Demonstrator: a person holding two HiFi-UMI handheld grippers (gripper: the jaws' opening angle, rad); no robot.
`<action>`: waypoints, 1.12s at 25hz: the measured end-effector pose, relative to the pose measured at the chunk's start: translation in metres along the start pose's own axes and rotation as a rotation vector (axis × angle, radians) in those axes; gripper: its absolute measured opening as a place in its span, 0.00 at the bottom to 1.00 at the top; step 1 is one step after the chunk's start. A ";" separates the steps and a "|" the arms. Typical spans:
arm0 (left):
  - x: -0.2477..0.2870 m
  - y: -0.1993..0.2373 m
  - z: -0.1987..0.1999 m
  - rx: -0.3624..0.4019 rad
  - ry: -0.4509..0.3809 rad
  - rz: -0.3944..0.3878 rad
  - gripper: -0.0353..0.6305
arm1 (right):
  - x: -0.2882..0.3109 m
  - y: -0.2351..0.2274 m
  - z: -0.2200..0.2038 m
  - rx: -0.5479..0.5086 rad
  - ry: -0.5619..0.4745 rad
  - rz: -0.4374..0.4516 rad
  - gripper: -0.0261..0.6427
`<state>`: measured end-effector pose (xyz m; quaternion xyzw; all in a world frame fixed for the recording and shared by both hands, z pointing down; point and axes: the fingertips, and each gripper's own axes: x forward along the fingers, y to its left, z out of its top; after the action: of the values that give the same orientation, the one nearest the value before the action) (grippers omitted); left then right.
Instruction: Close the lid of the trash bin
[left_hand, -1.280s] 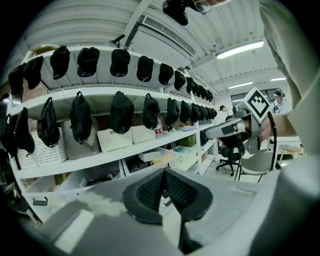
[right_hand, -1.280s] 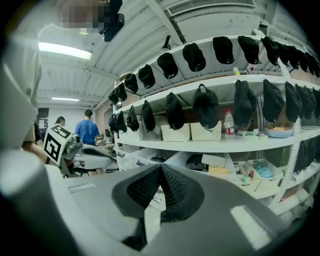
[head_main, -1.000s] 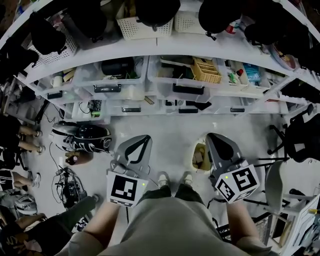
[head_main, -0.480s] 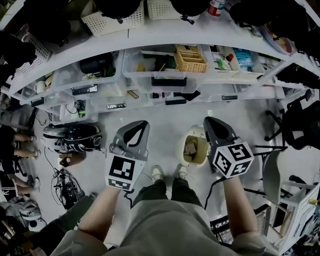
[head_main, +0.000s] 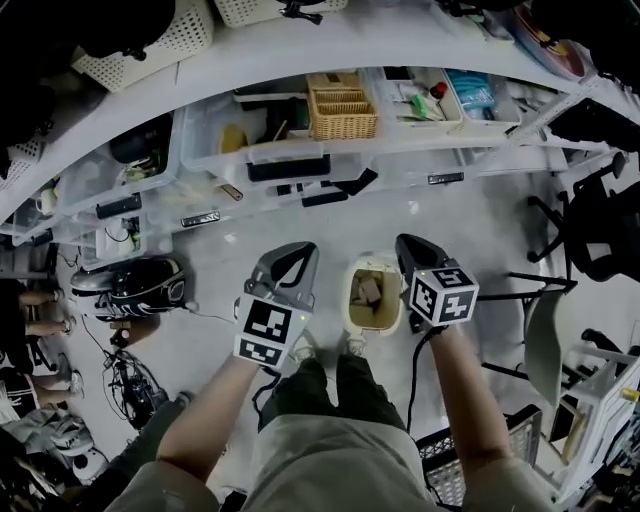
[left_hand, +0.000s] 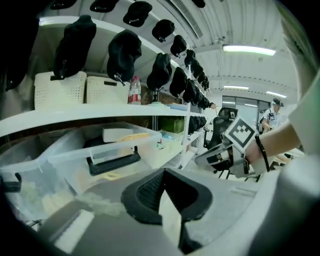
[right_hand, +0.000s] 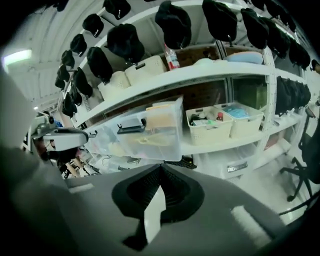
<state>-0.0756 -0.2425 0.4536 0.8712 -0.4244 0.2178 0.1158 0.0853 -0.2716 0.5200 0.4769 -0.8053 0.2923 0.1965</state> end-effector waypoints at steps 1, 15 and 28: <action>0.013 -0.002 -0.007 -0.010 0.015 -0.006 0.06 | 0.009 -0.010 -0.009 0.013 0.019 -0.002 0.04; 0.120 -0.034 -0.143 -0.124 0.240 -0.087 0.06 | 0.095 -0.109 -0.157 0.145 0.280 -0.085 0.04; 0.118 -0.070 -0.210 -0.147 0.376 -0.159 0.06 | 0.047 -0.071 -0.244 0.286 0.394 -0.022 0.04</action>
<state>-0.0147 -0.1997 0.6930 0.8353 -0.3399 0.3351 0.2727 0.1348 -0.1677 0.7516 0.4426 -0.6966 0.4884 0.2836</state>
